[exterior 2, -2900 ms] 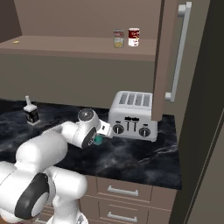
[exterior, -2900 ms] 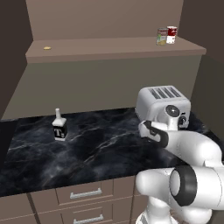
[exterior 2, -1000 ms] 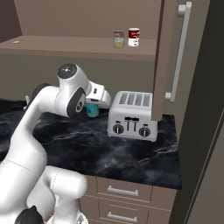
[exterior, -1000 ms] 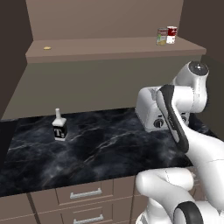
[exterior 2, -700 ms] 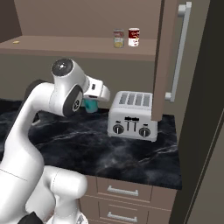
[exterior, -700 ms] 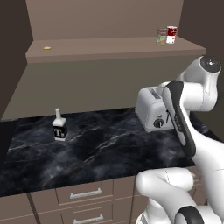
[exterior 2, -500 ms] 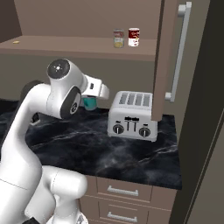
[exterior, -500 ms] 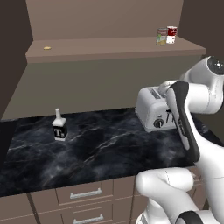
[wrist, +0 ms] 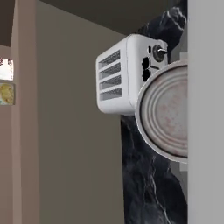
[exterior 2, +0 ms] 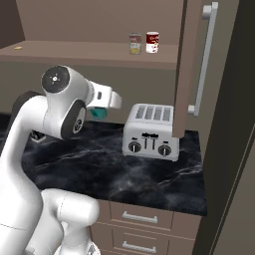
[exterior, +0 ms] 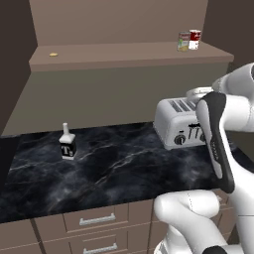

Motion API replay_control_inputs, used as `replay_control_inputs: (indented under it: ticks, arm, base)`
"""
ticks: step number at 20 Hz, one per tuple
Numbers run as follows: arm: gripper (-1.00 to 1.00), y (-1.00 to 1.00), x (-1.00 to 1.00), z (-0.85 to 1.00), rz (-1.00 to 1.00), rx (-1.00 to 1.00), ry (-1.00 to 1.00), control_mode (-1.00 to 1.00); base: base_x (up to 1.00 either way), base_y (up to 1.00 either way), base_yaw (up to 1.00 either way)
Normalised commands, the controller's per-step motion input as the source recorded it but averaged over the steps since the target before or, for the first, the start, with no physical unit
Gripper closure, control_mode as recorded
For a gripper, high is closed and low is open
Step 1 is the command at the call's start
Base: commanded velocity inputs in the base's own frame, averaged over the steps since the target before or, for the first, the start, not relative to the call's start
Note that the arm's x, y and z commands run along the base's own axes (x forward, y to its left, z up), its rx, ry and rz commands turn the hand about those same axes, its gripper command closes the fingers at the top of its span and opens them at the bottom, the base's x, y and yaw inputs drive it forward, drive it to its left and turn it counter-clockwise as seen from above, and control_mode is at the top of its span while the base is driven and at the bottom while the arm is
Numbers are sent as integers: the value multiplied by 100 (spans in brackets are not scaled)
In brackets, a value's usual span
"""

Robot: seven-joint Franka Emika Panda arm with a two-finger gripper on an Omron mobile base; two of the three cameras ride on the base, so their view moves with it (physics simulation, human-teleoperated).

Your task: Pick the cans from the counter and place them in their designated side in the cabinet.

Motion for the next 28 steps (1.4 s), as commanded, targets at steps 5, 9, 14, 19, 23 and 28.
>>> replay_control_inputs:
  ticks: [5, 9, 14, 19, 23, 28]
  arm:
    - [100, 0, -23, 39, 0, -1, -8, -100]
    - [100, 0, -10, 34, 0, -1, -15, -100]
    - [100, 0, -2, 36, 0, 0, -14, -100]
    - [100, 0, 0, 38, 0, -1, -11, -100]
    - [100, 0, 6, 34, 0, -1, -8, -100]
    - [100, 0, 22, 26, 1, -1, -6, -100]
  base:
    - [0, 0, 0]
    - [0, 0, 0]
    - [0, 0, 0]
    - [0, 0, 0]
    - [0, 0, 0]
    - [0, 0, 0]
